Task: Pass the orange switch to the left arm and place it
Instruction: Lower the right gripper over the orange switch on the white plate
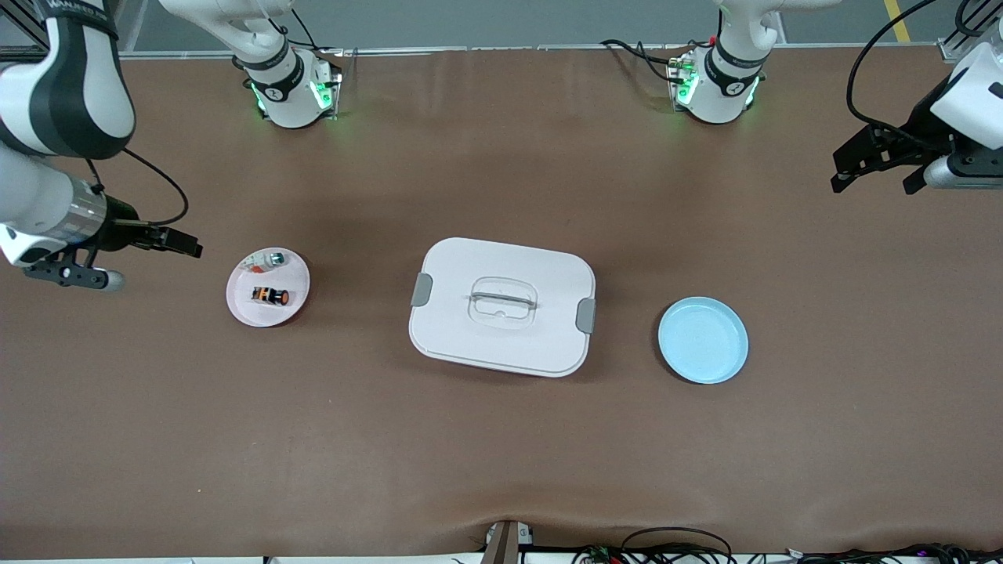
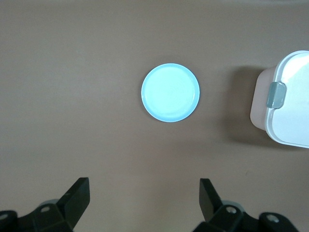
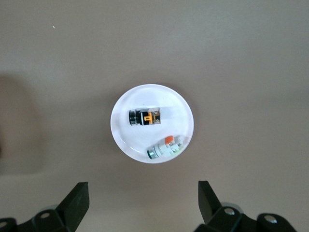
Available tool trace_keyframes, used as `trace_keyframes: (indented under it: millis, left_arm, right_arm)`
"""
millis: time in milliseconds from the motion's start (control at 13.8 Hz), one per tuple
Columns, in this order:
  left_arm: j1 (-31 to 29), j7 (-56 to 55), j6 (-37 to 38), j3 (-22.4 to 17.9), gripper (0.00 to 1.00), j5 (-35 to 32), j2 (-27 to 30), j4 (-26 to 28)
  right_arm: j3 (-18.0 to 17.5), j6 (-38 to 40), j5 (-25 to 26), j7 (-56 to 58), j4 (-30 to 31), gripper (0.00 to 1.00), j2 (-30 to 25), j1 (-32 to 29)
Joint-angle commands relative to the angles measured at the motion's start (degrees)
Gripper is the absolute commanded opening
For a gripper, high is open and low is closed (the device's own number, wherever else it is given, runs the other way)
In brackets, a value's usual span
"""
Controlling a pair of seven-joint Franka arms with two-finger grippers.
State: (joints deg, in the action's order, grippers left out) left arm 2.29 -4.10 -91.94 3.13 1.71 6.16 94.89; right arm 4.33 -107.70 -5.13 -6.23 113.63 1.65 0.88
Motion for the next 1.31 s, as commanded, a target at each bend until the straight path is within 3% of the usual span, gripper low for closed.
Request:
trace_keyframes:
  millis: [0,290,725,1015,1232]
  left_arm:
    - [0.2,1.2,0.5,0.0,1.00,-1.4,-0.5,-1.3]
    - [0.3,1.2,0.5,0.0,1.00,-1.4,-0.5,-1.3]
    - [0.3,1.4,0.5,0.0,1.00,-1.3,-0.5,-1.8]
    - [0.3,1.4,0.5,0.0,1.00,-1.3,-0.5,-1.8]
    - [0.2,1.4,0.5,0.0,1.00,-1.3,-0.5,-1.8]
  right_arm:
    - [-0.4,-6.9,-2.2,-0.6,6.7,1.00,-2.1,-0.6]
    - [-0.5,-17.2,-2.2,0.0,11.9,1.00,0.3,0.6]
    - [-0.5,-27.1,-1.5,0.3,12.4,1.00,8.9,3.2]
    - [-0.5,-37.4,-1.3,0.3,17.0,1.00,12.6,4.3]
    - [-0.5,-40.8,-1.3,0.3,17.9,1.00,15.2,4.4]
